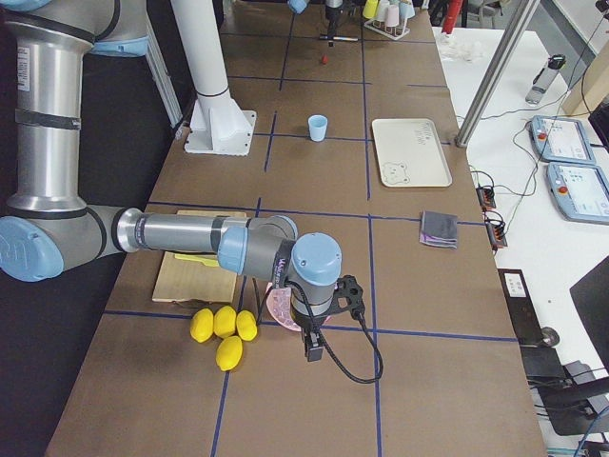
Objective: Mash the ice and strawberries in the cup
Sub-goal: 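Grasp the red strawberry on the table with the left gripper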
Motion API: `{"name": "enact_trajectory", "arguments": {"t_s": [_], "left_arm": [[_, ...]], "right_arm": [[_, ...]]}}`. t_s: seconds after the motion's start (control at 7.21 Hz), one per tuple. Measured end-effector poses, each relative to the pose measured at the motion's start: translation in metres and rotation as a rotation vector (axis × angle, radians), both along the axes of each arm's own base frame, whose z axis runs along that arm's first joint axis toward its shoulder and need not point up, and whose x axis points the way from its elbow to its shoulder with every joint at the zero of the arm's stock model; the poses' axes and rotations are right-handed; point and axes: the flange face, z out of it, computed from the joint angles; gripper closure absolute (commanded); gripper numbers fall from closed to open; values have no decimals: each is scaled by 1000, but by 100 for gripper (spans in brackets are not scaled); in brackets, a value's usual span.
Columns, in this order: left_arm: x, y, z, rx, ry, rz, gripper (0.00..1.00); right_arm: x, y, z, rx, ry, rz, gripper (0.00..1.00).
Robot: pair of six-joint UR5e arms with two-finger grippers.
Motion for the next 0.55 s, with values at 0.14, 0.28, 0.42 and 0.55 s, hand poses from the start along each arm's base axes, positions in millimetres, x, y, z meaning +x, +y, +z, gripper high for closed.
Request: {"name": "enact_trajectory", "arguments": {"t_s": [0.14, 0.28, 0.42, 0.55], "left_arm": [[10, 5, 25, 6, 15, 0, 0], [19, 8, 46, 8, 30, 0, 0], [26, 10, 59, 7, 42, 0, 0], [31, 11, 64, 5, 52, -1, 0]], "right_arm": [[0, 1, 1, -1, 0, 0, 0], [0, 2, 1, -1, 0, 0, 0], [0, 3, 1, 0, 0, -1, 0], [0, 3, 1, 1, 0, -2, 0]]}}
